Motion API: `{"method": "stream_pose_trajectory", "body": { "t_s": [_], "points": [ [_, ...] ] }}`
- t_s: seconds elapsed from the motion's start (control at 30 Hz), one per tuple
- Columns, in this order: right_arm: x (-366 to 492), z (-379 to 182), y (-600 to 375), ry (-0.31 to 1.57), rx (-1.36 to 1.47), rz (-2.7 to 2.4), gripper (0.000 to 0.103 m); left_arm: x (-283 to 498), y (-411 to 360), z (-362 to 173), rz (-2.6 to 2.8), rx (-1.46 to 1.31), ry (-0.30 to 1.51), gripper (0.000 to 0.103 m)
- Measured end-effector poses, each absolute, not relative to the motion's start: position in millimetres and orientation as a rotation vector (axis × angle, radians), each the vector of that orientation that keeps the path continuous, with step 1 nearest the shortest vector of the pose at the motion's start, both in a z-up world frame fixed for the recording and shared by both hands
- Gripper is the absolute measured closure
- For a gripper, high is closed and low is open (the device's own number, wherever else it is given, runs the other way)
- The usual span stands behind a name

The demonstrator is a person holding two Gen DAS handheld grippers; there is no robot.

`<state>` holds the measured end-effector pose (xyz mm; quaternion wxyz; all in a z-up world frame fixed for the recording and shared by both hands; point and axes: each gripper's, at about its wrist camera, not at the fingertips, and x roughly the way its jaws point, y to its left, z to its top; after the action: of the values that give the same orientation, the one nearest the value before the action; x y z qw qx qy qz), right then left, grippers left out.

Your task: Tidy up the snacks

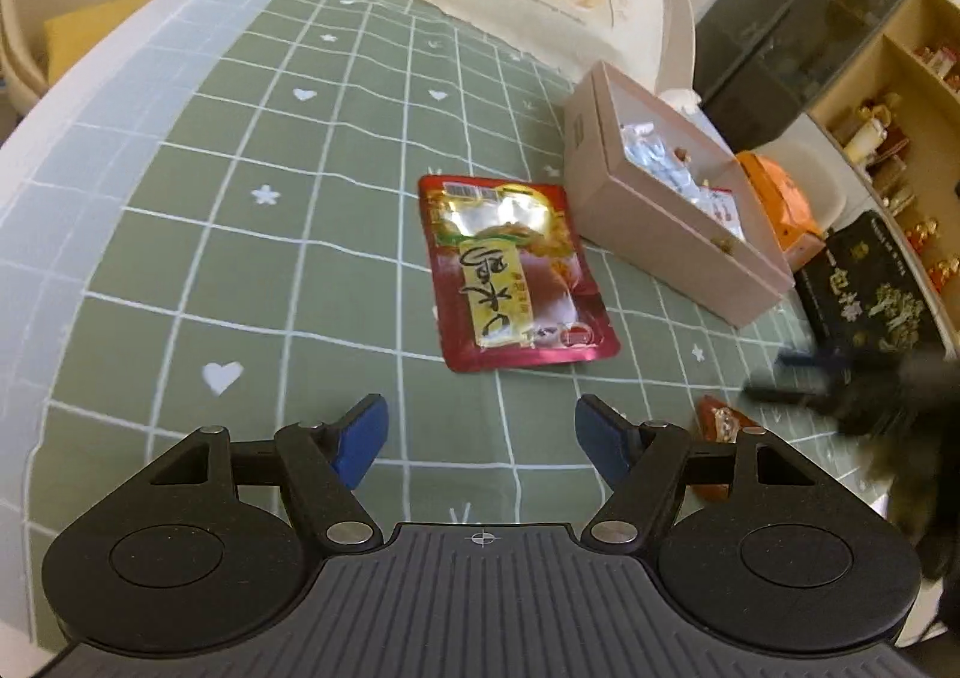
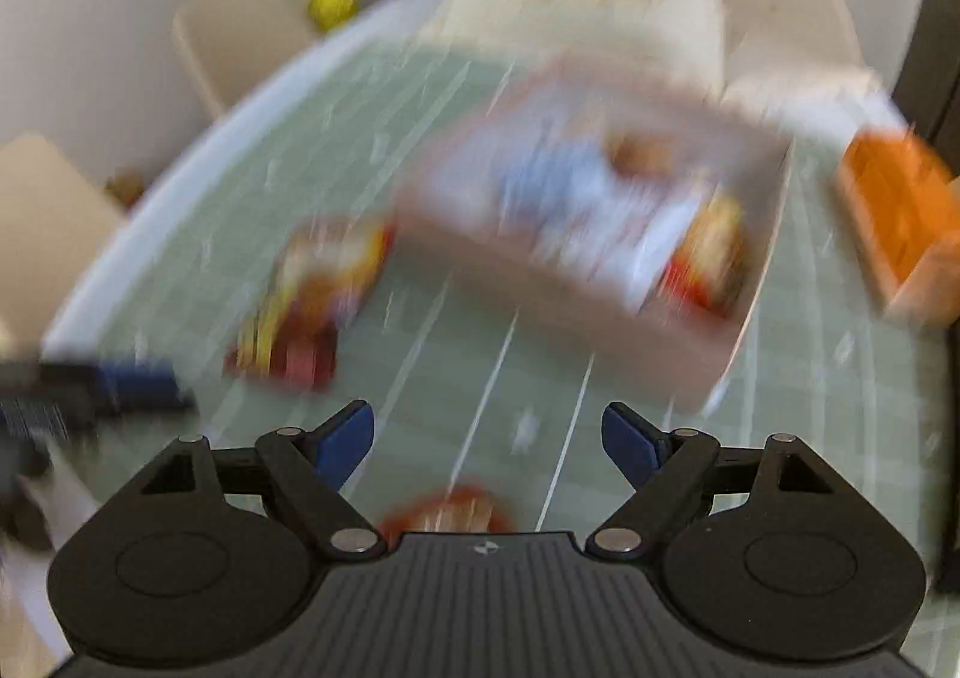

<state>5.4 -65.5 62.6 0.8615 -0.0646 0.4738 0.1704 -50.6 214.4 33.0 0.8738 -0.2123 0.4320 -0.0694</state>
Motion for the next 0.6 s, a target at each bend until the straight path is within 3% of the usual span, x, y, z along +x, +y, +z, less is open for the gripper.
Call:
{"method": "stream_pose_trajectory", "body": {
  "t_s": [0.1, 0.17, 0.4, 0.47, 0.53, 0.6],
  "points": [
    [-10, 34, -66, 1.052, -0.132, 0.321, 0.020, -55, 218, 40, -0.125, -0.440, 0.890, 0.028],
    [-18, 20, -67, 1.074, -0.108, 0.315, 0.029, -61, 220, 45, -0.129, -0.441, 0.883, 0.028],
    [-46, 21, -26, 1.045, -0.073, 0.424, 0.036, -67, 225, 45, -0.106, -0.446, 0.883, 0.028],
    [-47, 22, -1, 1.040, -0.088, 0.508, 0.042, -70, 229, 42, -0.082, -0.471, 0.884, 0.035],
    [-45, 27, 16, 1.024, -0.106, 0.587, 0.042, -79, 234, 43, -0.021, -0.487, 0.867, 0.039],
    [-37, 40, 30, 0.956, -0.150, 0.604, 0.032, -88, 237, 45, 0.030, -0.487, 0.857, 0.039]
  ]
}}
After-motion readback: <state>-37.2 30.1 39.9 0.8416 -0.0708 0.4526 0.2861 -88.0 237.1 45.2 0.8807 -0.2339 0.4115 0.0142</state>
